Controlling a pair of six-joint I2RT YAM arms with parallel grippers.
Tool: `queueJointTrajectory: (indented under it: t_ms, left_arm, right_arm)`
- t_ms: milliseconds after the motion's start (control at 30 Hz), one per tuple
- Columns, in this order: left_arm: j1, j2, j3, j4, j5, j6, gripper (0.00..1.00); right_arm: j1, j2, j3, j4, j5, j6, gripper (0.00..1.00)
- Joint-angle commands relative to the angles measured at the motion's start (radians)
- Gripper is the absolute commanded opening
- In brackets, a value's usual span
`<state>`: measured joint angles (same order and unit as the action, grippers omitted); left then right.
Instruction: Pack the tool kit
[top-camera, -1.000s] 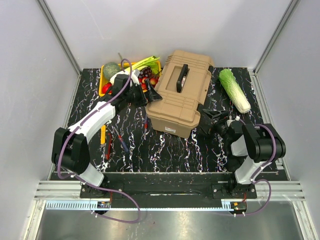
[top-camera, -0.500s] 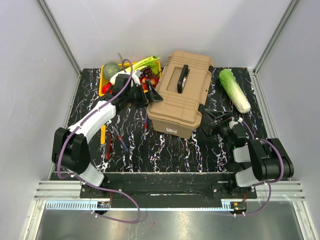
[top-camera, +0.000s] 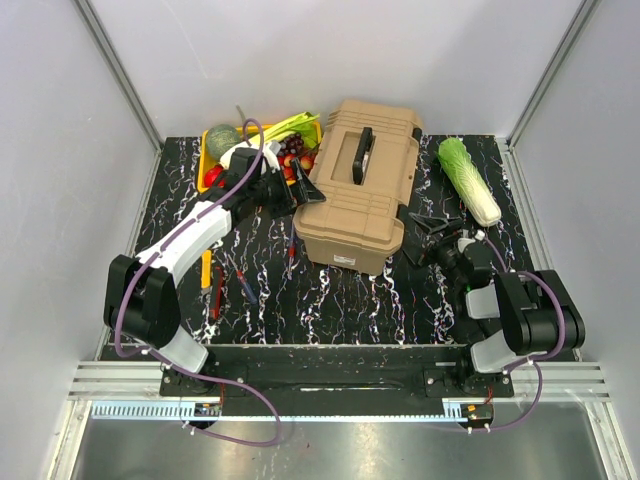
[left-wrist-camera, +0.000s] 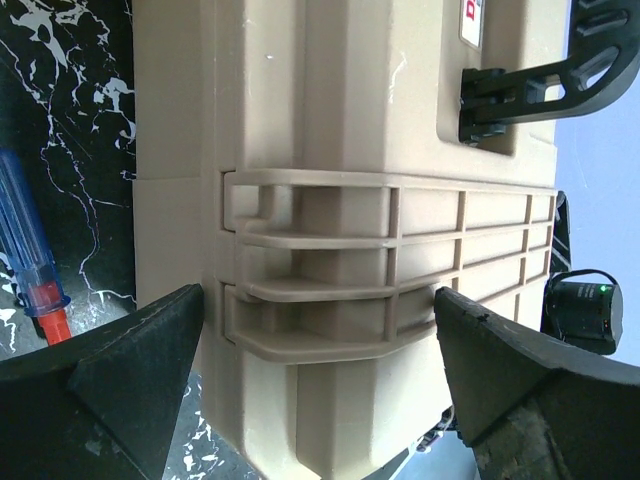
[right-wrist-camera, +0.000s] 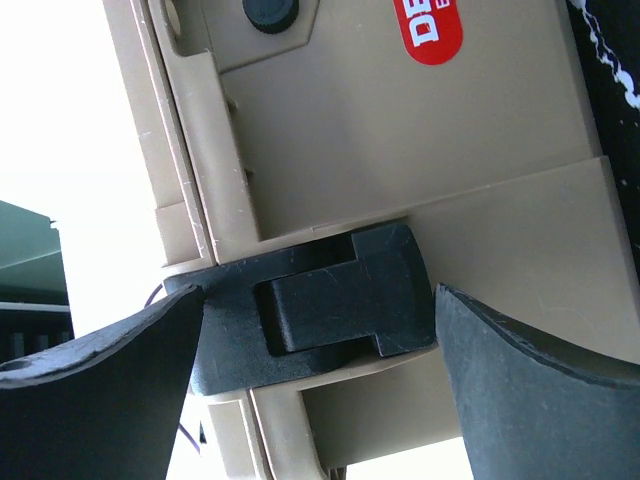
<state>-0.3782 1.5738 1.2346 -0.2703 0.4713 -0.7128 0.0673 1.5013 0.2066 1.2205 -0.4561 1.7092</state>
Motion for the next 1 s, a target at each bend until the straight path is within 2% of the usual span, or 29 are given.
queueJointTrajectory:
  t_ms: [0,300,533,800,867,967]
  left_arm:
    - [-0.074,0.037,-0.015,-0.066,0.187,-0.066,0.99]
    - [-0.076,0.078,0.031,-0.070,0.165,-0.050,0.99]
    - [-0.079,0.144,0.109,-0.069,0.187,-0.040,0.99]
    - [-0.113,0.201,0.160,-0.058,0.211,-0.045,0.98]
    - [-0.113,0.200,0.163,-0.064,0.202,-0.040,0.97]
    - [-0.111,0.196,0.167,-0.093,0.173,-0.014,0.98]
  right_arm:
    - [0.062,0.013,0.128,0.346,-0.134,-0.019,0.99]
    - [0.062,0.007,0.224,0.324,-0.174,-0.025,0.91]
    - [0.062,0.086,0.197,0.336,-0.105,0.004,0.99]
    - [0.062,0.137,0.205,0.346,-0.090,0.086,0.99]
    - [0.062,0.111,0.201,0.346,-0.092,0.070,0.96]
    - [0.060,0.097,0.217,0.346,-0.105,0.056,0.84]
